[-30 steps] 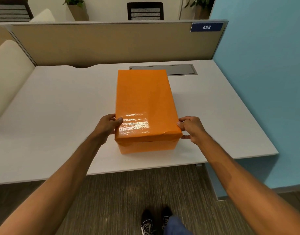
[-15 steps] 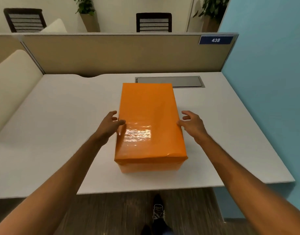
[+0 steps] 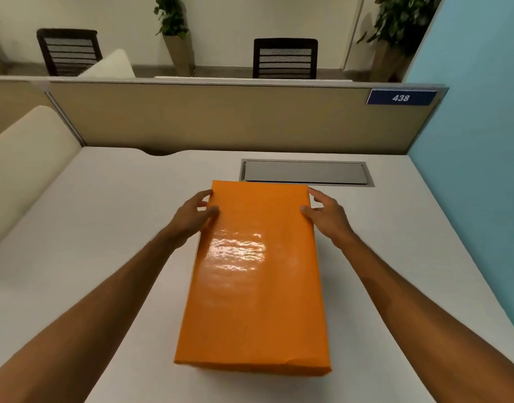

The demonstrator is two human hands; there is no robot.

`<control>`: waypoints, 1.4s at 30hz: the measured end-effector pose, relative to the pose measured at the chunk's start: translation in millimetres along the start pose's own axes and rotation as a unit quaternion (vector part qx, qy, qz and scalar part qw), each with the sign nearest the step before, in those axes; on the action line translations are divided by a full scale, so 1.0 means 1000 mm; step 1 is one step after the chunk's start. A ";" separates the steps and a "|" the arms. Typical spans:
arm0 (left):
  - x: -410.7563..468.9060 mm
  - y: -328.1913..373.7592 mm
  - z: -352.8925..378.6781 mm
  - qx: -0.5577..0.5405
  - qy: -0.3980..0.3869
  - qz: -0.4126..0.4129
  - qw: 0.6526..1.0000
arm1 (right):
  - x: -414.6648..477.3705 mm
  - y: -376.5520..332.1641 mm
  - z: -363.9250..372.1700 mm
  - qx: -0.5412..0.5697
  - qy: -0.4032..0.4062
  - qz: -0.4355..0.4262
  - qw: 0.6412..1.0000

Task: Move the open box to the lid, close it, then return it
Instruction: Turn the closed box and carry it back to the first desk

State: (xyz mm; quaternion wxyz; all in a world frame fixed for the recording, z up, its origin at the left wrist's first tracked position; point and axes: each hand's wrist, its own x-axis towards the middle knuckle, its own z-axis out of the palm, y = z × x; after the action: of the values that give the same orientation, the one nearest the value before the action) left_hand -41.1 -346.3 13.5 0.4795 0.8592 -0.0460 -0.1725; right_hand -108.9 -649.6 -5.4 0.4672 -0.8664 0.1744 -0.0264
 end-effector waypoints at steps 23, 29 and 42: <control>0.035 -0.018 0.003 -0.142 -0.001 -0.066 0.988 | 0.036 0.011 0.016 0.041 0.045 0.022 0.998; 0.034 -0.011 -0.002 -0.115 0.001 -0.054 0.992 | 0.033 0.008 0.012 0.036 0.033 0.020 0.999; -0.027 -0.040 -0.004 -0.125 -0.054 -0.017 0.991 | -0.036 0.027 0.013 0.070 0.049 0.059 0.995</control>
State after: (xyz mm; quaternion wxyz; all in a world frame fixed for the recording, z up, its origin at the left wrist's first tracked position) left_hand -68.8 -314.6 -11.0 0.5772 0.7825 -0.0350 -0.2310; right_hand -147.0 -640.7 -30.6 0.5188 -0.8173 0.2452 -0.0532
